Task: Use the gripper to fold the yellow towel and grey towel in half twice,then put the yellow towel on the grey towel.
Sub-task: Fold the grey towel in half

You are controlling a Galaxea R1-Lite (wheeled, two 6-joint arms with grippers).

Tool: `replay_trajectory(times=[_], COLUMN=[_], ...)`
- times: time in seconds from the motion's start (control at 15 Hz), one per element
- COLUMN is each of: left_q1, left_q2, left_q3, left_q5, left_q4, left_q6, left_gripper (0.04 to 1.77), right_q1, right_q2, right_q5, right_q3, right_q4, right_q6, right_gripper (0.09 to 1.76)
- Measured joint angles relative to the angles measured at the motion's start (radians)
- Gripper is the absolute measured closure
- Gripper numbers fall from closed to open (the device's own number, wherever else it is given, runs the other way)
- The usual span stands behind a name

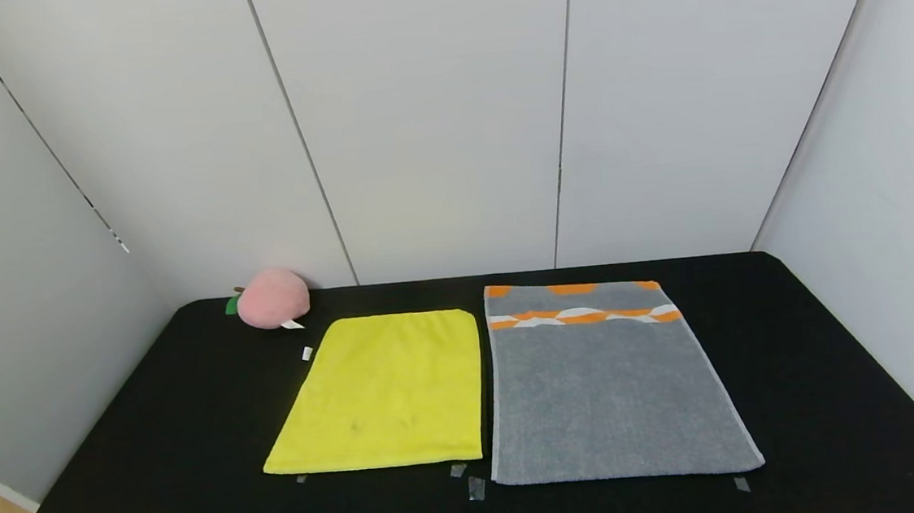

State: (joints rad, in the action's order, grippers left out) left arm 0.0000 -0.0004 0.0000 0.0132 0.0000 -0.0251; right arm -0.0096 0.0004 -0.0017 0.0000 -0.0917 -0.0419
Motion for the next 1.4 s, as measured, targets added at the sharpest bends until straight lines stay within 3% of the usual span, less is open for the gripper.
replay_trajectory(times=[1.4], left_q1=[0.000], left_q2=[0.001], left_q3=[0.000], left_q5=[0.000], left_q4=[-0.001], left_q6=[0.014], left_gripper=[0.09], right_q1=[-0.001], right_q2=[0.000], right_q5=[-0.001], right_q3=[0.000], right_q4=[-0.003], right_q6=[0.005], right_gripper=[0.14])
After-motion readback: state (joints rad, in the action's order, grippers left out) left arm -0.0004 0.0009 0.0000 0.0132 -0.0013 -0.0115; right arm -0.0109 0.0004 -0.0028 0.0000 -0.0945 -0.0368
